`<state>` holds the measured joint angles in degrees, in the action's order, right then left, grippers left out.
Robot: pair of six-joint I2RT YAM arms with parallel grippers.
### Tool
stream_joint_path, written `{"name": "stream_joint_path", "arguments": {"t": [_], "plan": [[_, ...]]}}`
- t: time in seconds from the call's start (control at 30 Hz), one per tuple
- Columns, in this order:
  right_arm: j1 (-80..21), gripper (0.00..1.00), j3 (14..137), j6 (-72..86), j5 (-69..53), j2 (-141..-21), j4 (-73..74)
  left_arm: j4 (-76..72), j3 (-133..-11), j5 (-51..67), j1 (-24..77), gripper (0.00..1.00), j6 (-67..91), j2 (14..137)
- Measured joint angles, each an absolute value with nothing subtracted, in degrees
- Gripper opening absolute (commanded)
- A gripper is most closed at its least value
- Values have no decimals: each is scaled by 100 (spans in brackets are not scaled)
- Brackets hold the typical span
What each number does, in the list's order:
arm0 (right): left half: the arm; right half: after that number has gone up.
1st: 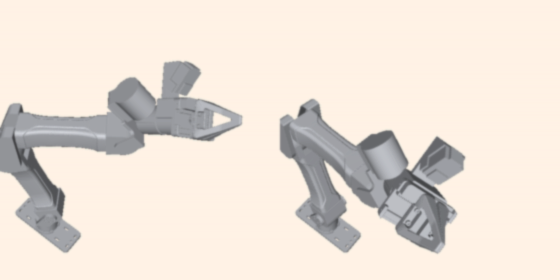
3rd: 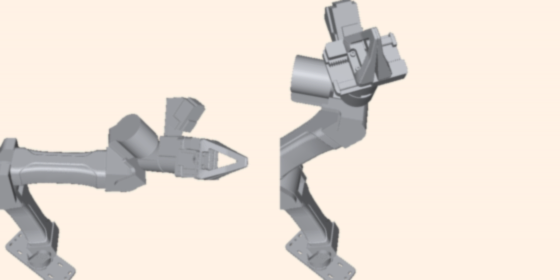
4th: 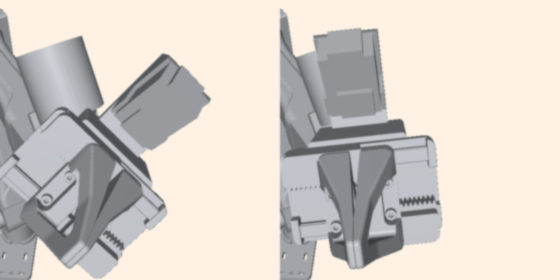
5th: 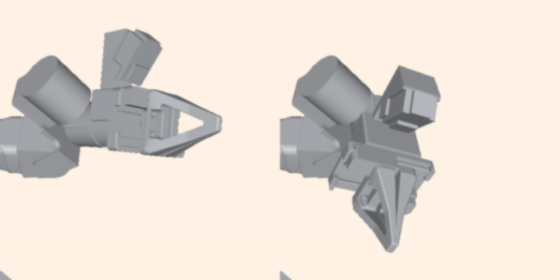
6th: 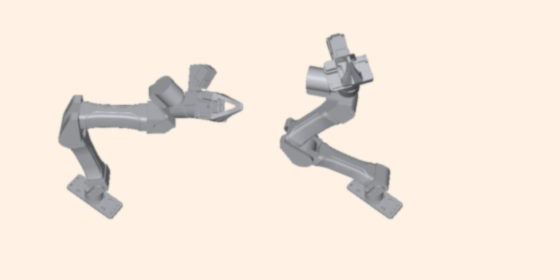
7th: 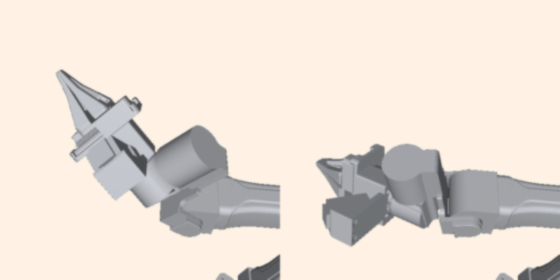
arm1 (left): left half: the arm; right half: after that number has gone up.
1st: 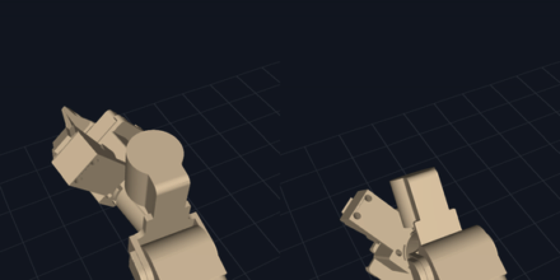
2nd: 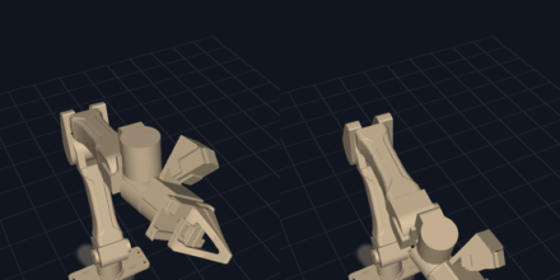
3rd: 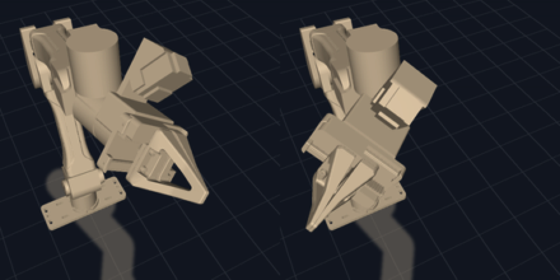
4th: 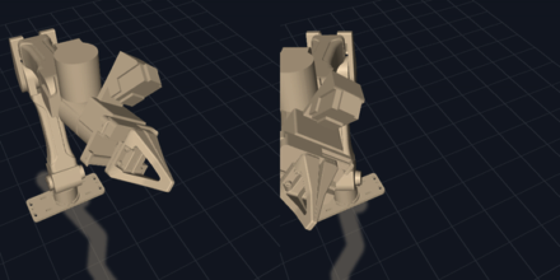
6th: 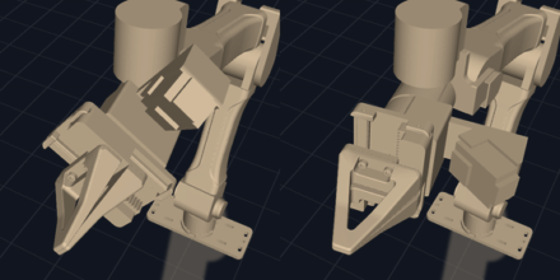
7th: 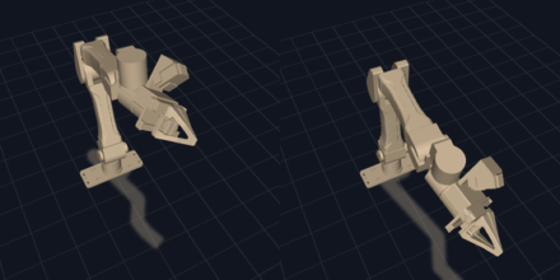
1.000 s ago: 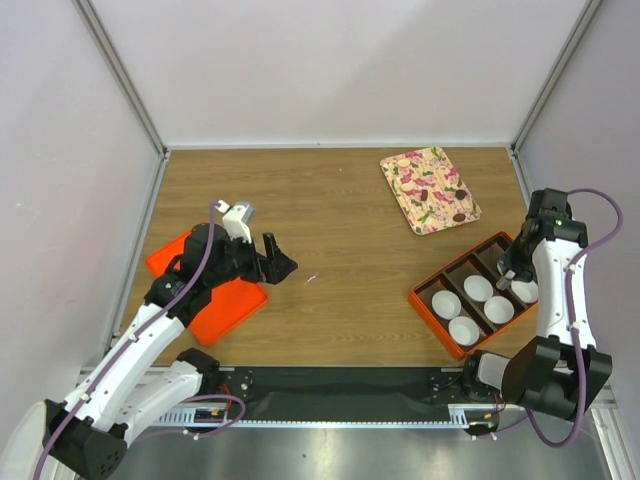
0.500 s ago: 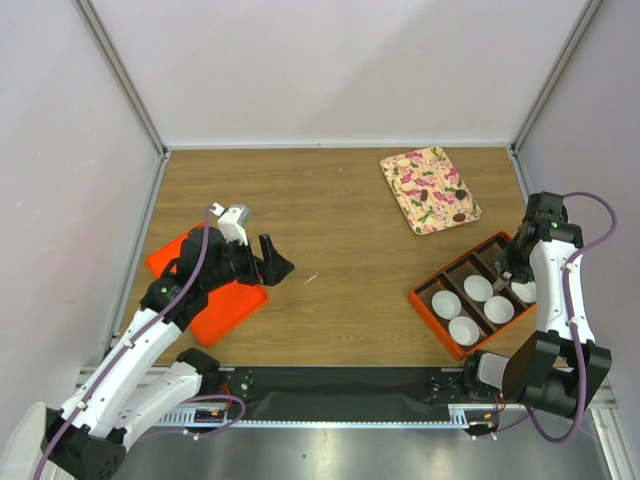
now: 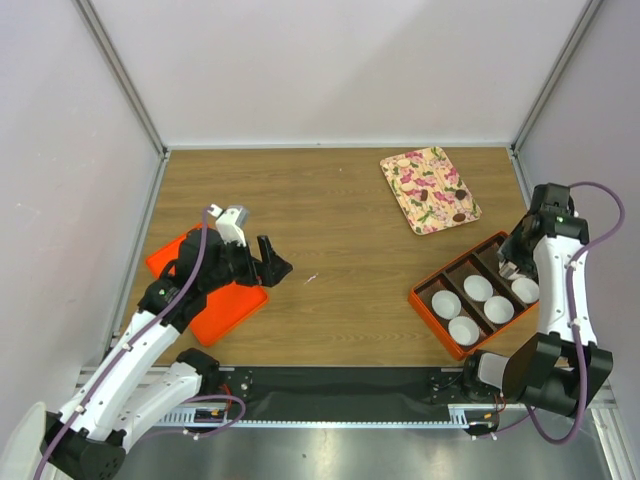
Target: Pack the chocolate
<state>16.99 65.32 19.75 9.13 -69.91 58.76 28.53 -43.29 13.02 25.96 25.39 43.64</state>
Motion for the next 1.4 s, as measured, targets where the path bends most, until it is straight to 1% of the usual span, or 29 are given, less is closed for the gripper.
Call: {"name": "stream_joint_path", "arguments": {"t": [0.13,0.27,0.43,0.53,0.63,0.83,0.97,1.17,1.4], "plan": [[1632,47,6952,1955,849,-6997,5986,2945,-4379,1214,2596,100,2491,4364],[1341,46,7426,1944,543,-6997,5806,2954,-4403,1175,2596,100,2482,4359],[183,47,7496,1940,316,-7234,5297,2893,-4403,1175,2596,100,2467,4307],[-440,47,7607,1931,259,-7752,5028,2869,-4397,1168,2596,100,2397,4215],[-729,47,7723,1898,250,-8300,4703,2864,-4392,1153,2596,100,2362,4121],[-989,47,8197,1789,390,-9467,4233,2829,-4364,1068,2596,100,2322,4136],[-1039,47,8353,1730,497,-9992,3962,2825,-4355,1068,2596,100,2285,4285],[-1039,47,8407,1682,711,-10420,3743,2825,-4351,1037,2596,100,2244,4300],[-1044,47,8414,1669,755,-10571,3588,2823,-4351,937,2596,100,2237,4316]]}}
